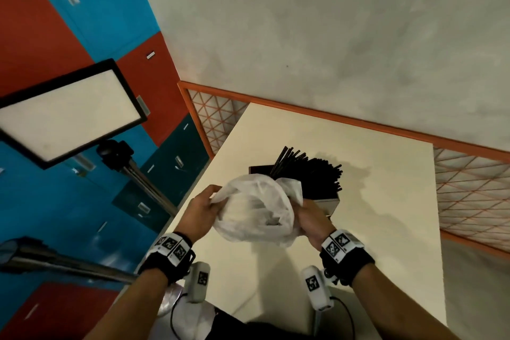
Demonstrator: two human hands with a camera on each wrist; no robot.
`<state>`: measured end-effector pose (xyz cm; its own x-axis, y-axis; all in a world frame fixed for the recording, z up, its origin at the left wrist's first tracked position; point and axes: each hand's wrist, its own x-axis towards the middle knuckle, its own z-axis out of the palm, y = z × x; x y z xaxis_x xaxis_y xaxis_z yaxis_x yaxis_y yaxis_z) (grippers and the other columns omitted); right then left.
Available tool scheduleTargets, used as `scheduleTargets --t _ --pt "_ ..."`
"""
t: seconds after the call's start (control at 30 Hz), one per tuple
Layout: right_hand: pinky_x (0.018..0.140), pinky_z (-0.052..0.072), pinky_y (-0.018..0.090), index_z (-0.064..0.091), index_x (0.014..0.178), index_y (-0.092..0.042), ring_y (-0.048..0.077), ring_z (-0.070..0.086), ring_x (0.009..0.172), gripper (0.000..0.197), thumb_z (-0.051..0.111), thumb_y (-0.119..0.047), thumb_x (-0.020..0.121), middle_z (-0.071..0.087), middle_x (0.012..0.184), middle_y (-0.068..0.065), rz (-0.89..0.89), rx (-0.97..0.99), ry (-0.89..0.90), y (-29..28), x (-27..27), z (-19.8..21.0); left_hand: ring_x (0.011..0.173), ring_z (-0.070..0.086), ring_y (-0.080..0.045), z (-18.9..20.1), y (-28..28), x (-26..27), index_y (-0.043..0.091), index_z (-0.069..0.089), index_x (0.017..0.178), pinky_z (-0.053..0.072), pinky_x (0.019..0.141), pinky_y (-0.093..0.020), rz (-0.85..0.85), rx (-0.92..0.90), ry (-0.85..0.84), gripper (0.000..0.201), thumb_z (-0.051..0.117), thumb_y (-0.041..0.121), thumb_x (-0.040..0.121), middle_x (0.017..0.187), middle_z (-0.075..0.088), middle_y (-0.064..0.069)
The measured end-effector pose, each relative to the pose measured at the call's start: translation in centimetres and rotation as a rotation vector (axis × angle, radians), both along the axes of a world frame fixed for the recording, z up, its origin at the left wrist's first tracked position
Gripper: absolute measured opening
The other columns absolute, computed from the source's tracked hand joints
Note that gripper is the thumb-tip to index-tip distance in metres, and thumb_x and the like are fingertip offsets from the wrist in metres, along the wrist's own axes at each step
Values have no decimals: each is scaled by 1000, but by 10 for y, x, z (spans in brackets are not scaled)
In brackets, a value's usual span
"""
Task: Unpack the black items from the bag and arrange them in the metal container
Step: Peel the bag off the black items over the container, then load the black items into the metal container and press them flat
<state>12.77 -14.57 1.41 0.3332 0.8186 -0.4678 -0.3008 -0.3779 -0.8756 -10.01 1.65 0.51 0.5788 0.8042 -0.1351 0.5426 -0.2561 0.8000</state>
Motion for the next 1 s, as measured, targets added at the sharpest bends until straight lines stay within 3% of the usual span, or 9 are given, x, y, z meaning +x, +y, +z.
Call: scheduleTargets --t 0.2,0.27,0.37,0.47,0.57,0.67,0.77,0.83,1.0 --pt "51 56 38 70 98 -6 33 68 60 29 46 -22 101 70 72 15 338 -212 -138 17 -35 -33 79 65 -13 -22 -2 -59 23 64 104 45 63 -10 90 -27 178 10 56 16 102 88 71 3" --pt "49 56 35 65 97 -5 31 65 53 28 40 -16 102 67 73 20 422 -273 -130 23 -48 -48 81 64 -23 -34 3 -78 17 62 107 49 66 -17 104 -69 269 12 54 11 101 91 69 -6" --pt "48 54 33 61 99 -8 29 62 50 25 42 -22 103 65 83 23 466 -322 -107 34 -65 -64 83 65 -28 -56 12 -101 31 56 104 55 76 -36 128 -89 449 20 53 13 96 89 69 -5" --pt "52 54 36 58 106 -9 30 63 51 23 44 -26 102 65 86 19 445 -379 -84 43 -78 -80 72 66 -25 -68 17 -112 23 55 117 59 65 -39 204 -216 439 20 56 17 97 88 71 -7" --pt "56 57 40 45 120 -21 33 67 59 21 48 -30 101 64 99 15 378 -444 -62 44 -85 -97 81 70 -25 -78 25 -119 19 44 137 60 62 -36 239 -346 399 45 63 23 97 96 70 -9" --pt "64 59 46 45 123 -22 33 66 61 25 52 -27 99 64 100 15 338 -503 -121 44 -92 -110 95 70 -27 -87 33 -127 15 32 149 60 79 -39 186 -412 454 68 69 31 94 105 71 -10" --pt "66 59 49 47 121 -24 33 66 59 25 51 -23 97 64 99 13 302 -523 -167 47 -98 -113 123 59 -31 -92 36 -130 13 24 155 50 101 -42 99 -332 579 77 65 37 96 133 63 -14" --pt "61 59 45 49 117 -22 33 67 59 21 51 -22 96 66 96 14 313 -527 -214 48 -104 -110 134 49 -33 -93 37 -129 12 22 157 45 107 -42 83 -291 620 74 61 35 98 148 50 -17" --pt "57 57 37 55 115 -14 33 68 61 24 51 -27 96 72 89 16 488 -651 -252 37 -113 -100 133 46 -34 -78 27 -114 14 33 151 41 110 -44 18 -71 606 62 61 25 96 149 39 -15"
